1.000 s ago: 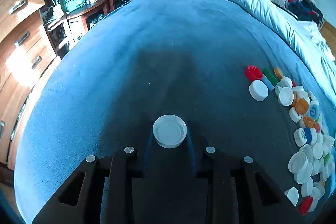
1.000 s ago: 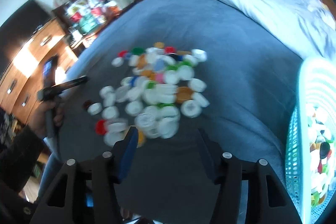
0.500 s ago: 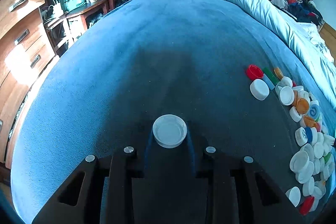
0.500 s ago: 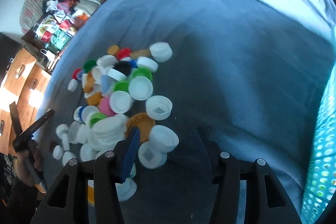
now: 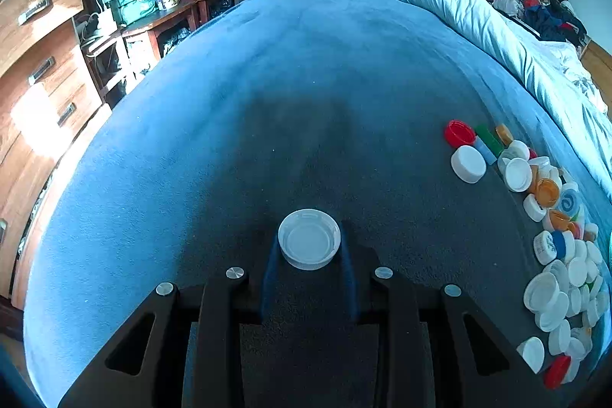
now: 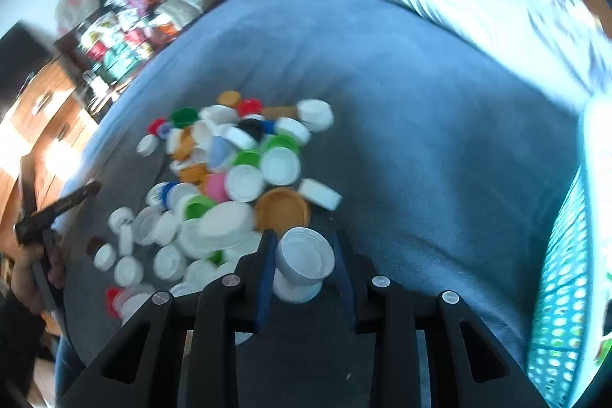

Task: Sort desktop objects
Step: 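Grasp a white cap with the right tool while the left tool holds its white cap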

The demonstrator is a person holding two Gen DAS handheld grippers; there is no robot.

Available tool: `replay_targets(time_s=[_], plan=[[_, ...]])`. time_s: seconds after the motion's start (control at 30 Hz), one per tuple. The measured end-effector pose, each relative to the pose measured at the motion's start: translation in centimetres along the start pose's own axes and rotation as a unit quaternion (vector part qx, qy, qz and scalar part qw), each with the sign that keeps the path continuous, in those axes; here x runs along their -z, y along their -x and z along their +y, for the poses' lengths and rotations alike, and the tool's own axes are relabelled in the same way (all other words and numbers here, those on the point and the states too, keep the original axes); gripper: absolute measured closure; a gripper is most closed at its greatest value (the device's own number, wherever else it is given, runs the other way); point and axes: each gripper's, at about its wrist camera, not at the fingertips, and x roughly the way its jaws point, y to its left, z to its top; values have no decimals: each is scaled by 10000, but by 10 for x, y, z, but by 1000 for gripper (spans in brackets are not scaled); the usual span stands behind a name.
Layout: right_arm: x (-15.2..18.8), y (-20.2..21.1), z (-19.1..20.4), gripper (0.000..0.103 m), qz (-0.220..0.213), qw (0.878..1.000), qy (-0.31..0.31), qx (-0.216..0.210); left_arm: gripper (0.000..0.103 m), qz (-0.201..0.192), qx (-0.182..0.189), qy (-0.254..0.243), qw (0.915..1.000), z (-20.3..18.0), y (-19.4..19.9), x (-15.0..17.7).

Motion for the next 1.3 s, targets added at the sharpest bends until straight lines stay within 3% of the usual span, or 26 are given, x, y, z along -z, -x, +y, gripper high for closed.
replay_targets(time_s=[0.2, 0.43, 0.57, 0.87, 1.3], plan=[[4, 40, 17, 71, -197, 9995, 220, -134, 78, -326, 227, 8, 9992, -12, 39, 3], [-1, 81, 49, 71, -573, 9958, 700, -107, 78, -934, 425, -347, 9941, -60, 117, -8], [0, 99, 59, 71, -796, 9932, 851, -71, 78, -1083, 593, -452, 9913, -85, 147, -8], [4, 132, 65, 70, -1090, 9900, 885, -119, 78, -1285, 1039, -675, 9839, -129, 188, 2], [10, 165, 57, 70, -1400, 9865, 849, -85, 78, -1374, 1476, -1305, 9707, -217, 218, 17]])
